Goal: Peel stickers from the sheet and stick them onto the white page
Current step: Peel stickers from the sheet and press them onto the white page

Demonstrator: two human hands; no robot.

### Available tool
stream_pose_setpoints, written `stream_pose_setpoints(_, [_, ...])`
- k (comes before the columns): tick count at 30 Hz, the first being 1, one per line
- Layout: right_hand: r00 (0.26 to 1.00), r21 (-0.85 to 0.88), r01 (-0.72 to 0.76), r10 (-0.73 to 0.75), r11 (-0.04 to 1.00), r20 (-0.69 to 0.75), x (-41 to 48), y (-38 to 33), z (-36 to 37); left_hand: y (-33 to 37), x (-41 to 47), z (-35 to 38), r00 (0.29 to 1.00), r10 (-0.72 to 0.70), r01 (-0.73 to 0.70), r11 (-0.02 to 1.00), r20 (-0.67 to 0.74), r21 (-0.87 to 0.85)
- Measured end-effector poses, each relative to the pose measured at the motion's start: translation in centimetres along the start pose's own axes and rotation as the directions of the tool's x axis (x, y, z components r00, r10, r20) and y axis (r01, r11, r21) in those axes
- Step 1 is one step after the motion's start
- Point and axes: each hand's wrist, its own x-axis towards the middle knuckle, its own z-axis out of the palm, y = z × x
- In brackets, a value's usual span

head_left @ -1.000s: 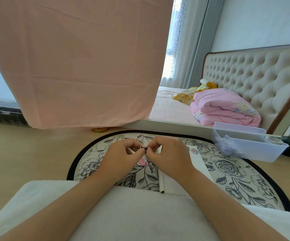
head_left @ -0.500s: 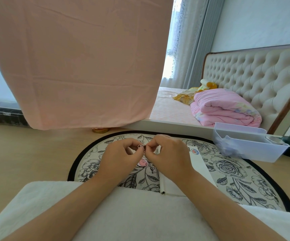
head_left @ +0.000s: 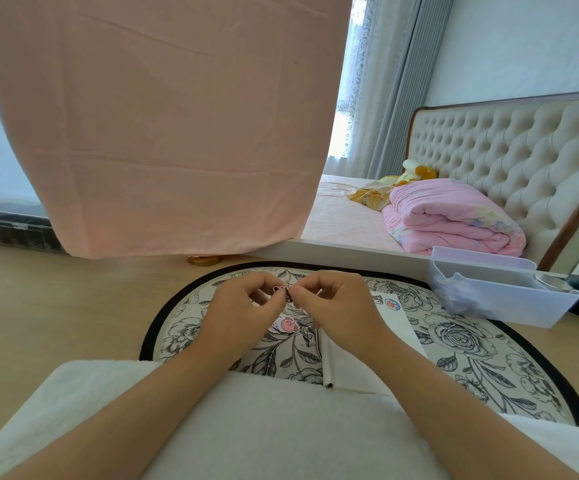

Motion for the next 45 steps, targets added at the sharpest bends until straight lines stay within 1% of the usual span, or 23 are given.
stream_pose_setpoints(2, [0.998, 0.035, -0.06, 0.059, 0.998, 0.024, 0.0, 0.0, -0.3, -0.2, 0.1, 0.0, 1.0, 0.015, -0.015, 1.0, 0.025, 0.004])
stream_pose_setpoints(4, [0.995, 0.031, -0.093, 0.092, 0.995, 0.031, 0.0, 0.1, -0.5, -0.3, 0.2, 0.0, 0.998, 0.021, -0.022, 1.0, 0.051, 0.009])
stream_pose_setpoints(7, [0.996, -0.004, -0.088, 0.088, 0.996, 0.031, 0.0, 0.2, -0.4, -0.4, 0.2, 0.0, 0.997, 0.024, -0.024, 1.0, 0.07, -0.01])
stream_pose_setpoints(10, [0.996, -0.069, -0.078, 0.08, 0.995, 0.035, 0.1, 0.3, -0.1, -0.4, 0.2, 0.1, 0.996, -0.002, 0.004, 1.0, 0.086, -0.028])
stream_pose_setpoints(11, [0.995, -0.065, -0.091, 0.094, 0.994, 0.044, 0.1, 0.3, 0.0, -0.4, 0.3, 0.1, 0.996, -0.011, 0.014, 0.999, 0.087, -0.03])
stream_pose_setpoints(15, [0.972, 0.061, -0.198, 0.188, 0.978, 0.141, 0.2, 0.0, -0.7, -0.6, 0.4, 0.0, 0.997, -0.043, 0.045, 0.998, 0.067, -0.036])
stream_pose_setpoints(17, [0.969, 0.066, -0.206, 0.194, 0.976, 0.153, 0.2, 0.0, -0.9, -0.6, 0.4, 0.0, 0.997, -0.046, 0.048, 0.998, 0.067, -0.036])
stream_pose_setpoints(21, [0.976, 0.027, -0.175, 0.169, 0.984, 0.14, 0.2, 0.3, -0.9, -0.5, 0.3, 0.0, 0.995, -0.029, 0.031, 0.999, 0.096, -0.012])
stream_pose_setpoints(27, [0.992, -0.08, -0.068, 0.076, 0.994, 0.104, 0.4, 0.6, -0.9, -0.7, 0.4, 0.1, 0.996, -0.023, 0.022, 1.0, 0.085, 0.008])
stream_pose_setpoints(30, [0.995, -0.109, -0.041, 0.05, 0.993, 0.086, 0.3, 0.7, -0.6, -0.6, 0.3, 0.0, 0.996, -0.023, 0.022, 1.0, 0.083, 0.008])
stream_pose_setpoints(35, [0.999, -0.218, 0.023, -0.015, 0.976, 0.037, 0.2, 1.0, -0.2, -0.2, 0.1, 0.1, 0.997, -0.023, 0.023, 1.0, 0.077, 0.0])
stream_pose_setpoints(39, [0.997, -0.297, 0.083, -0.077, 0.951, 0.03, 0.0, 1.2, 0.0, -0.1, 0.1, 0.2, 0.996, -0.031, 0.032, 0.999, 0.078, -0.006])
stream_pose_setpoints(42, [0.992, -0.318, 0.122, -0.119, 0.94, 0.026, 0.0, 1.3, 0.1, 0.0, 0.0, 0.3, 0.997, -0.043, 0.044, 0.999, 0.07, -0.025])
stream_pose_setpoints(45, [0.993, -0.29, 0.114, -0.113, 0.95, 0.021, 0.0, 1.2, 0.1, 0.3, 0.0, 0.3, 0.996, -0.058, 0.06, 0.998, 0.062, -0.03])
